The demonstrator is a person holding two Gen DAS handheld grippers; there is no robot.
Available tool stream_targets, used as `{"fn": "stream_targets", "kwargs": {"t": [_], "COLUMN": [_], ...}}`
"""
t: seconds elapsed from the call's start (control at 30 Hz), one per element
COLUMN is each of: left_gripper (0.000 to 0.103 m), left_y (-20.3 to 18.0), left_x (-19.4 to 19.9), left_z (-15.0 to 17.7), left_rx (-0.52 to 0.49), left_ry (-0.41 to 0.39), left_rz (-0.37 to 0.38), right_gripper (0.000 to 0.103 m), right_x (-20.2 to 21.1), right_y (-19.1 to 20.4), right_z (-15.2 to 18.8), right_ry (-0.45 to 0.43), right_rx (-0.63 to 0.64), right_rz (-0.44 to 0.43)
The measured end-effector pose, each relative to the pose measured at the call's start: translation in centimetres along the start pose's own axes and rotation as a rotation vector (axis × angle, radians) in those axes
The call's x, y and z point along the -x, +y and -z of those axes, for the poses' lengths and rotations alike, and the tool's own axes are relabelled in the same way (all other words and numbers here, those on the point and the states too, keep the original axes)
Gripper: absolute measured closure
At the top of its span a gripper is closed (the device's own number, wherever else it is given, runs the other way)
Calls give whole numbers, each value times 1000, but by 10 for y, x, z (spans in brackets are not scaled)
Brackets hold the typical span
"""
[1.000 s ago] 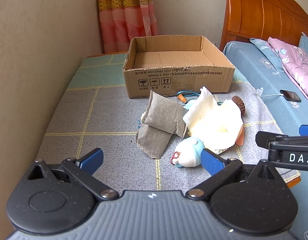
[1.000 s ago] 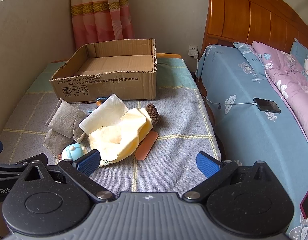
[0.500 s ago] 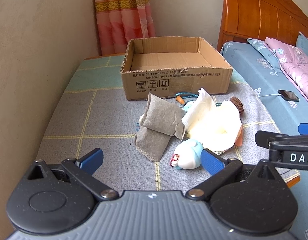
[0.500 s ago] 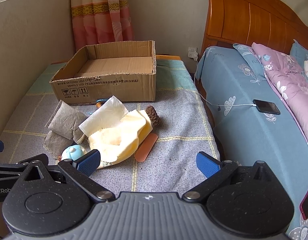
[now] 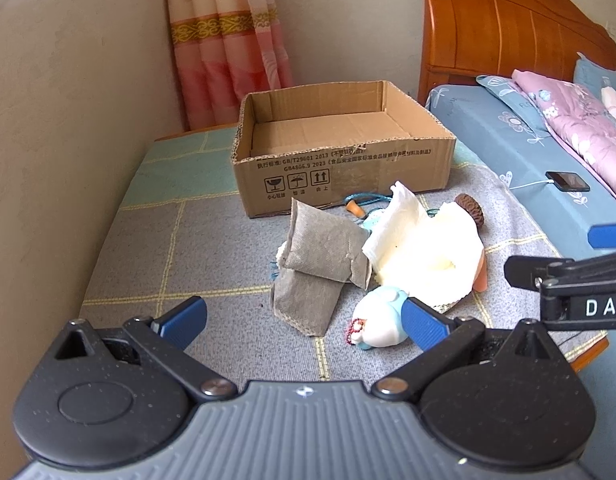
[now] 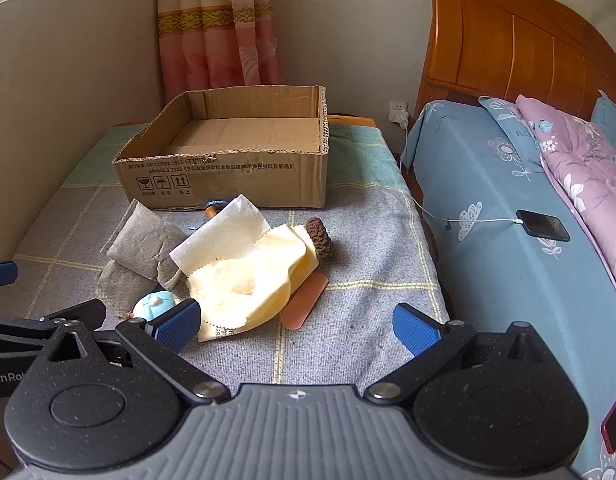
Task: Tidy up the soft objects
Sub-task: 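Close the left gripper on the light-blue round toy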
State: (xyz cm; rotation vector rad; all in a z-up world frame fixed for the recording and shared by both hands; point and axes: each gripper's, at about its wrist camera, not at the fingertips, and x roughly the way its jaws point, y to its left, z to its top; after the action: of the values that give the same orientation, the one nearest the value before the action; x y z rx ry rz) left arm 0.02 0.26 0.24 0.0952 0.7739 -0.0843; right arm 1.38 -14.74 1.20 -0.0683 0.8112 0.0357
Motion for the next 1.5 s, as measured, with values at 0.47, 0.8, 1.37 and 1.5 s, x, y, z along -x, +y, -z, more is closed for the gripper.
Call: {"fn": "stream_targets", "kwargs": {"t": [0.47,0.8,1.37,1.5], "left_gripper": [1,1,3,16], "left_y": [-7,-14,-29,-30], "left_x": [-15,-36,-57,-59], "left_z": [12,20,17,14], "left_rx": [-77,-95,-163,-177], "left_ry": [-14,28,4,-4], "left_rz": [64,162,283,299], "right_gripper": [0,0,0,0], "right_x": [-15,-37,-63,-66], "right_y": [-14,-30,-36,-39], "right_z": [11,33,47,48], "right_ry": [-42,-6,11,4], "right_rx": [49,32,53,56], "right_rz": [-72,-51,-91,-102]}}
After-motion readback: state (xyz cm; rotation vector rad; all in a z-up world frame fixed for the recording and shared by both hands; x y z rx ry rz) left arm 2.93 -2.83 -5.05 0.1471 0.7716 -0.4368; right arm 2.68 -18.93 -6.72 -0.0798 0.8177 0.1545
